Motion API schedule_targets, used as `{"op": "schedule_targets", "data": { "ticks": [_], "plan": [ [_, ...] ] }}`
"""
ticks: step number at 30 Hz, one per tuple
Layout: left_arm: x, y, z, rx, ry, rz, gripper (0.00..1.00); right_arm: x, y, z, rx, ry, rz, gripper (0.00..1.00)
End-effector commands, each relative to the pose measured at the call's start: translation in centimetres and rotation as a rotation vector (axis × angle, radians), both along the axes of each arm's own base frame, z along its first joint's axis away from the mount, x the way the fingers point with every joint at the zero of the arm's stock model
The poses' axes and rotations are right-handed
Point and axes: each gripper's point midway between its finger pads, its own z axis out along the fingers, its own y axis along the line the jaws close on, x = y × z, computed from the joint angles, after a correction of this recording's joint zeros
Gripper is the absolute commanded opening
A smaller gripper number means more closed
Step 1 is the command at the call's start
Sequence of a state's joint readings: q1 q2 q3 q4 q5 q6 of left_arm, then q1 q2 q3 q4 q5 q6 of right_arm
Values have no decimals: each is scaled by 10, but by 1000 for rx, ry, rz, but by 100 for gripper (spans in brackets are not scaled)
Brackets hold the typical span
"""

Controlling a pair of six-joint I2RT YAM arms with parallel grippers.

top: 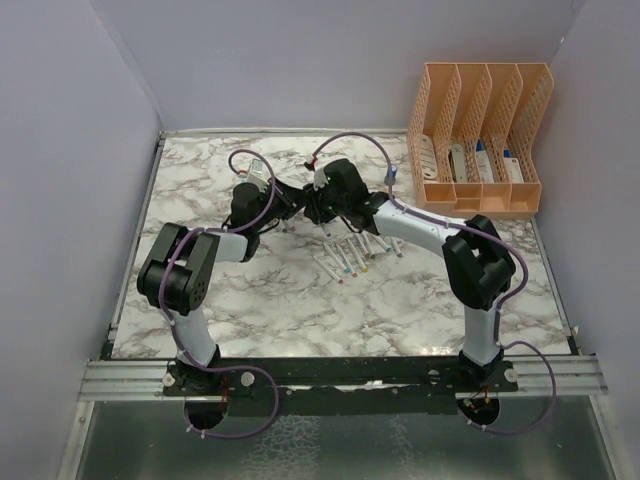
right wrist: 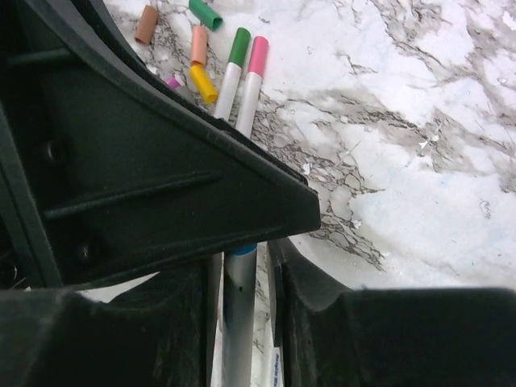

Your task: Open the pen caps

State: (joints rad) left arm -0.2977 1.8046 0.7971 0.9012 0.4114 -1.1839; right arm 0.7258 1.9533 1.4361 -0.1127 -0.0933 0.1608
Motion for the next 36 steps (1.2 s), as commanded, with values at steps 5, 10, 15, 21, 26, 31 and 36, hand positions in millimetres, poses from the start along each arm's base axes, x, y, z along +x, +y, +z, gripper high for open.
{"op": "schedule_targets", "data": {
  "ticks": [5,10,15,21,26,31,36],
  "plan": [
    [-5,-5,19,-14,-54,-15,0,9,7,10,1,-35,-2,2],
    [5,-2,20,13,-60,9,0,0,0,7,-16,-16,-1,1],
    [32,10,30,60,-90,56,0,-22,-17,0,-31,20,3,1],
    [69,48,38,103,-101,129,0,-56,-42,-11,-31,77,-1,1],
    [70,67,33,120,-88,151,0,-77,-47,-19,-35,105,20,1],
    [50,82,18,137,-49,162,0,-95,-35,-34,-75,104,62,1],
    [25,112,8,155,-22,209,0,-111,-13,-51,-130,86,99,1]
  ]
}}
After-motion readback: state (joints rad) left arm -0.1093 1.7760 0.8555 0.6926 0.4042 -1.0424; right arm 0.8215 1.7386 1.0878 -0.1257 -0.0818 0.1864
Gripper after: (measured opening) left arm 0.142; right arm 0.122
